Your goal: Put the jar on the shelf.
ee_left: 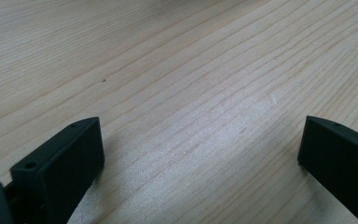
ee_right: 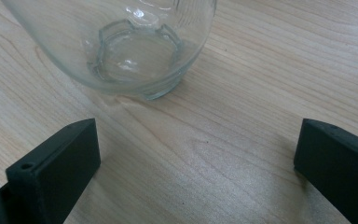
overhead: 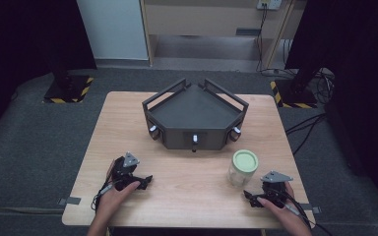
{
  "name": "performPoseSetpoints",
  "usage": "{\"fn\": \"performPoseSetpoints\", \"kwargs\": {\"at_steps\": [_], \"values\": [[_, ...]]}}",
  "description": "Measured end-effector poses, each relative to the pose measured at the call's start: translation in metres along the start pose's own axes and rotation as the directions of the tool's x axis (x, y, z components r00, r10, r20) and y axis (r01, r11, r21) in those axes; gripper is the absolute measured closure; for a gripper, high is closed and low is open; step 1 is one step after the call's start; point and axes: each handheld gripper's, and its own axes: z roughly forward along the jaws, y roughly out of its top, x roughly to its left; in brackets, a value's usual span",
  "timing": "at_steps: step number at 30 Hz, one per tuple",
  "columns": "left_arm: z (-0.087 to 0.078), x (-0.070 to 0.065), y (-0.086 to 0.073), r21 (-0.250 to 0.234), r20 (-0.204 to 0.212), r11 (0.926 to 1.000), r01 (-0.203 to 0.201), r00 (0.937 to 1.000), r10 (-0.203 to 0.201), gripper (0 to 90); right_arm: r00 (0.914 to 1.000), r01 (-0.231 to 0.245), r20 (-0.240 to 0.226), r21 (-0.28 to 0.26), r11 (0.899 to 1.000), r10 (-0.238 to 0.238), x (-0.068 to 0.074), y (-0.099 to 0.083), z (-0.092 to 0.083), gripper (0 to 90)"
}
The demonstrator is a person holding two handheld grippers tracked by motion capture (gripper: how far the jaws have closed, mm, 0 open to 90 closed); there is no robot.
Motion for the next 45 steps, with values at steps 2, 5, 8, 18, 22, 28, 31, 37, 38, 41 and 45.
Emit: {"fn": "performPoseSetpoints", "kwargs": {"at_steps": [2, 5, 8, 18, 22, 28, 31, 37, 38, 41, 45], "values": [[0.000, 0.000, 0.000, -0.001, 0.001, 1.0000, 0.000, 1.0000, 0.000, 0.0, 1.0000, -0.001, 0.001, 0.000, 1.000, 0.001, 0.000, 0.000, 0.000, 0.6], [0.000, 0.000, 0.000, -0.001, 0.000, 1.0000, 0.000, 1.0000, 0.000, 0.0, 1.0000, -0.006, 0.002, 0.001, 1.000, 0.006, 0.000, 0.000, 0.000, 0.6], [0.000, 0.000, 0.000, -0.001, 0.000, 1.0000, 0.000, 1.0000, 0.000, 0.0, 1.0000, -0.006, 0.002, 0.001, 1.000, 0.006, 0.001, 0.000, 0.000, 0.6], [0.000, 0.000, 0.000, -0.001, 0.000, 1.0000, 0.000, 1.0000, 0.000, 0.0, 0.9999, -0.012, 0.004, 0.004, 1.000, 0.012, 0.001, 0.001, 0.000, 1.3], [0.000, 0.000, 0.000, -0.001, 0.000, 1.0000, 0.001, 1.0000, -0.001, 0.0, 1.0000, -0.007, -0.005, 0.004, 1.000, 0.007, 0.003, 0.003, -0.003, 2.8], [0.000, 0.000, 0.000, -0.001, 0.000, 1.0000, 0.000, 1.0000, 0.000, 0.0, 0.9998, 0.007, -0.018, 0.004, 1.000, -0.007, 0.008, 0.009, -0.009, 2.8], [0.000, 0.000, 0.000, -0.001, 0.000, 1.0000, 0.001, 1.0000, -0.001, 0.0, 0.9995, 0.018, -0.025, 0.001, 1.000, -0.018, 0.011, 0.012, -0.012, 3.3], [0.000, 0.000, 0.000, -0.001, 0.000, 1.0000, 0.001, 1.0000, -0.001, 0.0, 0.9989, 0.030, -0.036, -0.008, 1.000, -0.030, 0.016, 0.020, -0.018, 3.2], [0.000, 0.000, 0.000, -0.002, 0.000, 1.0000, 0.001, 1.0000, -0.001, 0.0, 0.9989, 0.028, -0.038, -0.018, 0.999, -0.029, 0.016, 0.022, -0.020, 3.2], [0.000, 0.000, 0.000, -0.001, 0.000, 1.0000, 0.000, 1.0000, 0.000, 0.0, 0.9986, 0.031, -0.042, -0.025, 0.999, -0.032, 0.018, 0.026, -0.023, 3.2], [0.000, 0.000, 0.000, -0.002, 0.000, 1.0000, 0.001, 1.0000, -0.001, 0.0, 0.9979, 0.043, -0.047, -0.039, 0.998, -0.045, 0.022, 0.033, -0.024, 3.2]]}}
